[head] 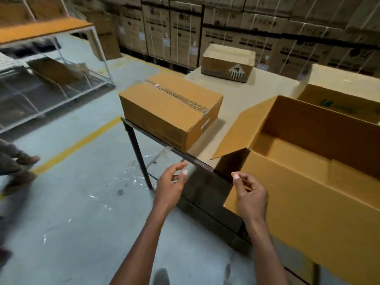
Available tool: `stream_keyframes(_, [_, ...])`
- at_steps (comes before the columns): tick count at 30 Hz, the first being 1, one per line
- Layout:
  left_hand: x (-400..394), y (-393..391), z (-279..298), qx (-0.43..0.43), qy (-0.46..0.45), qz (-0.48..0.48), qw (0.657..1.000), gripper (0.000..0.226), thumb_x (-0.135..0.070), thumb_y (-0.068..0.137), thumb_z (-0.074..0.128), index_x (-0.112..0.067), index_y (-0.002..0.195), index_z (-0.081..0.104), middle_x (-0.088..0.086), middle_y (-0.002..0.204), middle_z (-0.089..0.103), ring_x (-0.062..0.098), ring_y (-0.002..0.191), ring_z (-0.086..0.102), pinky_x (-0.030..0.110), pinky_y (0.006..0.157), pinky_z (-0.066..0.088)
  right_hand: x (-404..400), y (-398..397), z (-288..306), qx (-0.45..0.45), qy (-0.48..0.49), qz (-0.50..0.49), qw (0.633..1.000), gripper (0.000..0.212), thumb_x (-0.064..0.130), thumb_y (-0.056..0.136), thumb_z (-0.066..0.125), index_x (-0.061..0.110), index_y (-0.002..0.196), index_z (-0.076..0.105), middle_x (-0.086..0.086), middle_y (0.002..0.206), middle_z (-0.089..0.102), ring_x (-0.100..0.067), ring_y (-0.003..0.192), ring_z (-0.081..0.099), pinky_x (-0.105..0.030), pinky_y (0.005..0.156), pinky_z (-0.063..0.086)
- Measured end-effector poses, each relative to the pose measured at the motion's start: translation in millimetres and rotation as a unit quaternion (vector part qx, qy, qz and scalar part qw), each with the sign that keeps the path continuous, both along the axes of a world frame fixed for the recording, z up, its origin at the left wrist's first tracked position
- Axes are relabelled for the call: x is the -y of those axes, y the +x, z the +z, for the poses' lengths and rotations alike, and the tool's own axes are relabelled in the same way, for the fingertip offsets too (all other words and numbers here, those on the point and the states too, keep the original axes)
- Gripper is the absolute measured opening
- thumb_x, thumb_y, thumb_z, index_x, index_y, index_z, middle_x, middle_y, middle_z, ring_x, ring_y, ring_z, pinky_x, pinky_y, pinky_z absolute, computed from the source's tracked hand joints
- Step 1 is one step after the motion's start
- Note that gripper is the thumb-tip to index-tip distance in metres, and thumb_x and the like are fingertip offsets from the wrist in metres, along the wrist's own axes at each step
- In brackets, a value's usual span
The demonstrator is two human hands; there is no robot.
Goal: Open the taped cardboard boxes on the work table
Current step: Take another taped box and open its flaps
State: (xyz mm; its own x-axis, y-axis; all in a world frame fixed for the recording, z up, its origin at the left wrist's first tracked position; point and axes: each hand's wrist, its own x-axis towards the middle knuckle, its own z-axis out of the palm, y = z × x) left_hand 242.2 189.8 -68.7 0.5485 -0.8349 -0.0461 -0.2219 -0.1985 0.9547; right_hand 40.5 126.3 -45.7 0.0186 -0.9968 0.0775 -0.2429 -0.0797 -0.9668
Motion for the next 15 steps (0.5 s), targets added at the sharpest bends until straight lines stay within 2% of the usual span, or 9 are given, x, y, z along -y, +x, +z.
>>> stream_keyframes(1, [-4, 21, -2, -0.008, 0.002, 0.016, 1.0, 0.026, -0.033, 0.102, 0.056, -0.035, 0.127, 0.063, -0.009, 0.134, 0.061, 0.01, 0.115, 0.06, 0.006, 0.064, 0.047, 3, 26, -1, 0.001, -0.005, 0.015, 1.0, 0.009, 0.026, 0.096, 0.067, 0.029, 0.096, 0.075, 0.015, 0.093, 0.072, -0.002, 0.088, 0.065, -0.026, 0.074, 0.053])
stream_keyframes(3, [-9, 61, -6, -0.018, -0.003, 0.042, 0.999, 0.025, -0.034, 0.102, 0.056, -0.035, 0.125, 0.065, -0.011, 0.128, 0.064, 0.012, 0.114, 0.063, 0.01, 0.071, 0.05, 9, 75, -2, 0.007, -0.014, 0.044, 0.999, 0.009, 0.026, 0.096, 0.066, 0.027, 0.097, 0.075, 0.014, 0.095, 0.073, -0.002, 0.091, 0.065, -0.026, 0.079, 0.053])
stream_keyframes(7, [-14, 128, -13, -0.031, 0.011, 0.094, 0.995, 0.022, -0.036, 0.101, 0.057, -0.036, 0.119, 0.069, -0.011, 0.123, 0.068, 0.012, 0.109, 0.065, 0.018, 0.078, 0.05, 18, 150, -1, 0.016, 0.011, 0.093, 0.995, 0.013, 0.019, 0.096, 0.066, 0.028, 0.098, 0.075, 0.018, 0.099, 0.072, 0.004, 0.096, 0.064, -0.02, 0.082, 0.051])
stream_keyframes(11, [-2, 169, -18, -0.035, 0.011, 0.093, 0.995, 0.017, -0.032, 0.1, 0.06, -0.035, 0.109, 0.074, -0.009, 0.109, 0.074, 0.009, 0.1, 0.069, 0.025, 0.084, 0.057, 39, 197, -6, 0.014, 0.031, 0.096, 0.995, 0.014, 0.018, 0.096, 0.066, 0.029, 0.101, 0.074, 0.016, 0.103, 0.071, -0.001, 0.1, 0.064, -0.029, 0.089, 0.056])
stream_keyframes(14, [24, 198, -16, -0.026, 0.023, 0.07, 0.997, 0.017, -0.03, 0.1, 0.06, -0.033, 0.105, 0.075, -0.01, 0.1, 0.075, 0.004, 0.09, 0.069, 0.01, 0.069, 0.049, 68, 226, -8, -0.001, 0.035, 0.08, 0.996, 0.017, 0.018, 0.096, 0.066, 0.033, 0.1, 0.073, 0.018, 0.102, 0.069, -0.001, 0.099, 0.063, -0.034, 0.089, 0.058])
stream_keyframes(15, [35, 209, -15, -0.02, 0.025, 0.06, 0.998, 0.017, -0.031, 0.1, 0.059, -0.033, 0.105, 0.075, -0.012, 0.099, 0.075, 0.005, 0.09, 0.069, 0.009, 0.066, 0.047, 79, 235, -8, -0.008, 0.032, 0.077, 0.996, 0.018, 0.019, 0.097, 0.065, 0.035, 0.099, 0.072, 0.018, 0.102, 0.069, -0.002, 0.099, 0.063, -0.035, 0.087, 0.059])
